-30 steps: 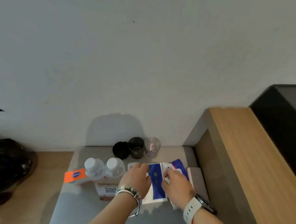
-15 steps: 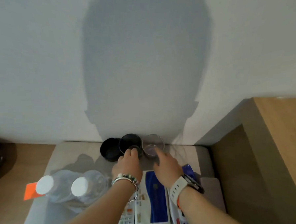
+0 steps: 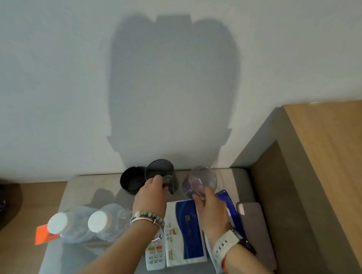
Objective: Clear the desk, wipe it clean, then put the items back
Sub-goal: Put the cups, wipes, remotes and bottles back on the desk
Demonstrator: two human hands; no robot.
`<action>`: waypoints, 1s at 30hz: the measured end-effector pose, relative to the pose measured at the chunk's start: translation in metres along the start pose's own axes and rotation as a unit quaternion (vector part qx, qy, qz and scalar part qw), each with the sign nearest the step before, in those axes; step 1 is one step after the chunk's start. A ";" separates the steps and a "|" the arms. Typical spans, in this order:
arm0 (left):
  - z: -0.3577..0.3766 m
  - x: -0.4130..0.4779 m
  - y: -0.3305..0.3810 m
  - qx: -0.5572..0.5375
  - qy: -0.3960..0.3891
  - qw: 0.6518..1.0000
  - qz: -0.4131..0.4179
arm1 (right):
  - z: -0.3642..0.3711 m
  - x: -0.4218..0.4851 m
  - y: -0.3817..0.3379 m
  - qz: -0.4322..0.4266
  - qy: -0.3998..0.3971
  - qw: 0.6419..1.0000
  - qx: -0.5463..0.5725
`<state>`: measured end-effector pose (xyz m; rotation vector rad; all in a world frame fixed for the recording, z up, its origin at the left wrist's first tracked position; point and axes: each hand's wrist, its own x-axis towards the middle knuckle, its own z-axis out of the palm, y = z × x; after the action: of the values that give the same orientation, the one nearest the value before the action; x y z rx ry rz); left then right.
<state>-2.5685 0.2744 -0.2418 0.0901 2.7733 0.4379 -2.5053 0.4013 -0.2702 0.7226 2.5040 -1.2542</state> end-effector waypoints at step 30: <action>-0.206 -0.410 0.160 0.086 0.083 0.764 0.634 | -0.195 -0.532 -0.013 0.030 0.503 0.862 0.048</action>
<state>-2.2484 0.3207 0.1208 2.0942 2.4435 0.4594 -2.0619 0.3812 0.0824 1.8578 3.1146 -1.1418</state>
